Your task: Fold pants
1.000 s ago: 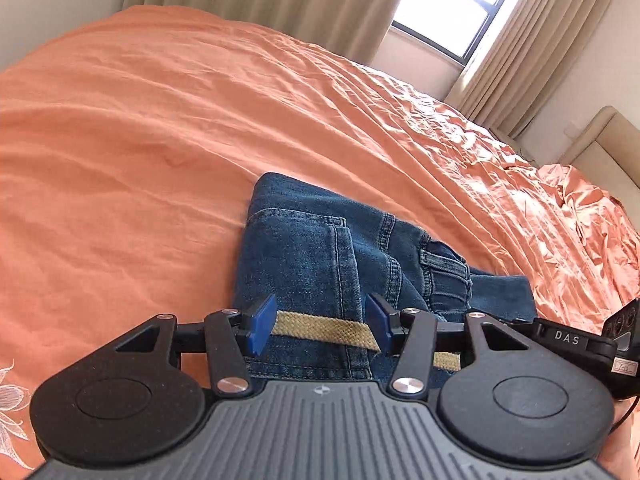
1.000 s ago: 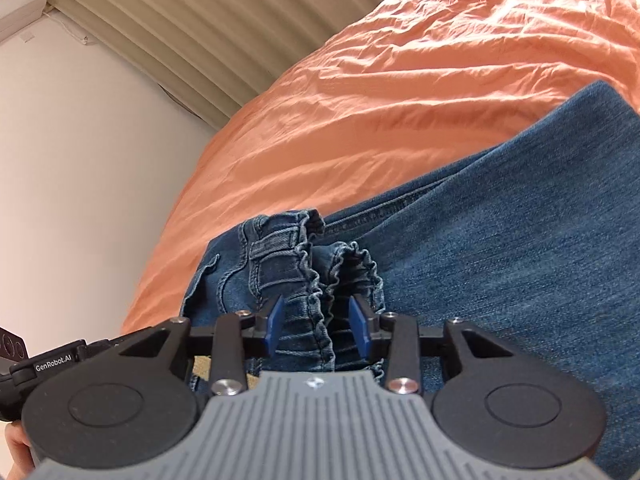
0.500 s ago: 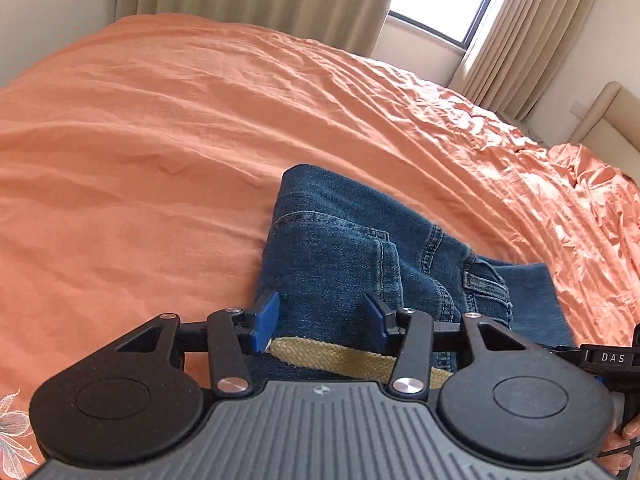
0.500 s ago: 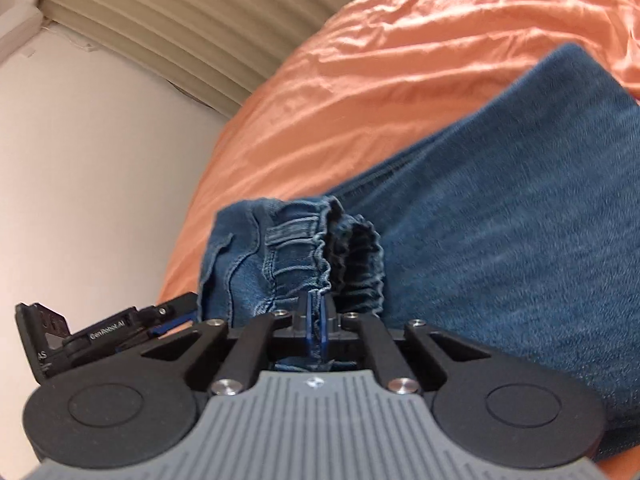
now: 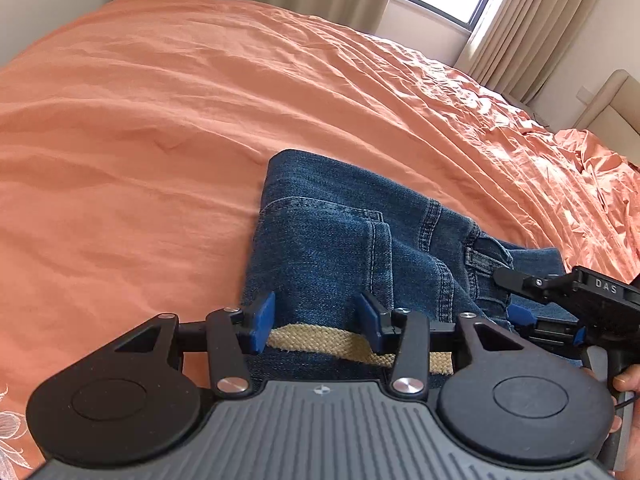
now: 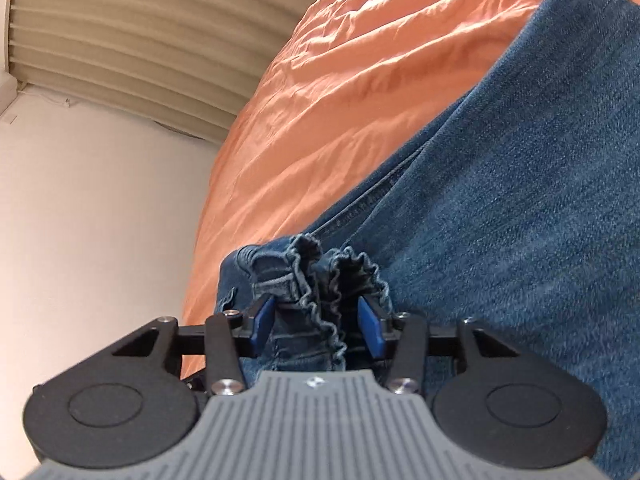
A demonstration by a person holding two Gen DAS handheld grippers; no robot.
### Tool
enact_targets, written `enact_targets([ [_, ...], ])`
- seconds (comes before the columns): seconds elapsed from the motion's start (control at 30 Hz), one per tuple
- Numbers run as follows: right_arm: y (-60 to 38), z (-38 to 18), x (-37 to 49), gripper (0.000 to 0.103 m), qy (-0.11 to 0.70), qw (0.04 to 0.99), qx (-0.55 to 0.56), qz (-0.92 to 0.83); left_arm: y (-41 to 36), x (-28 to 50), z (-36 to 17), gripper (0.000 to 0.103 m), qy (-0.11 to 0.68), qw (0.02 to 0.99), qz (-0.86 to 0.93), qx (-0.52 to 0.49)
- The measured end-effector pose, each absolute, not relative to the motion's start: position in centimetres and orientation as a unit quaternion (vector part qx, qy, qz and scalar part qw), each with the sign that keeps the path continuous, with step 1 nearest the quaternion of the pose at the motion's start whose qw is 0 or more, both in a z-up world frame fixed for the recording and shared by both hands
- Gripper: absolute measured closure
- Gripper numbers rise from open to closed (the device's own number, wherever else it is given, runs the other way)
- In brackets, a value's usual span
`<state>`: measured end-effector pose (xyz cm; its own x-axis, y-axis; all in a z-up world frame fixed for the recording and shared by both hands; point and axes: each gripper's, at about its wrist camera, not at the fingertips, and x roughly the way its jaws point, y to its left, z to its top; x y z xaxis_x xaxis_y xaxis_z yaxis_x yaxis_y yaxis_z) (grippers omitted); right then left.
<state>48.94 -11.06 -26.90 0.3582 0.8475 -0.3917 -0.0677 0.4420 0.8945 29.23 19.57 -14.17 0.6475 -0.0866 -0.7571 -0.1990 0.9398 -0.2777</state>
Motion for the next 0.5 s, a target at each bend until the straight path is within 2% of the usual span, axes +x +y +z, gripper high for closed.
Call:
enact_targets([
  [0.03,-10.9,-27.2,49.2,0.063,0.464,0.702,0.431,0.327,19.6,29.3,-14.2,0.053,0.419,0.891,0.032,-0.173],
  [0.07,-10.8,-27.3,49.3,0.077,0.459,0.697,0.437,0.334,19.7,29.3,-14.2,0.053,0.42,0.89,0.032,-0.174],
  [0.1,-10.8,-27.1,49.2,0.083,0.454,0.705,0.431,0.333,19.7,29.3,-14.1,0.053,0.42,0.89,0.035,-0.172],
  [0.17,-10.8,-26.2,48.9,0.088,0.441,0.716,0.419,0.341,19.7,29.3,-13.9,0.053,0.419,0.891,0.035,-0.172],
  [0.37,-11.6,-18.6,47.2,0.091,0.364,0.764,0.365,0.388,19.6,27.7,-10.5,0.053,0.352,0.916,0.035,-0.187],
  [0.5,-13.7,-13.9,46.3,0.091,0.322,0.811,0.312,0.376,18.8,28.0,-8.5,0.053,0.336,0.924,0.034,-0.181],
])
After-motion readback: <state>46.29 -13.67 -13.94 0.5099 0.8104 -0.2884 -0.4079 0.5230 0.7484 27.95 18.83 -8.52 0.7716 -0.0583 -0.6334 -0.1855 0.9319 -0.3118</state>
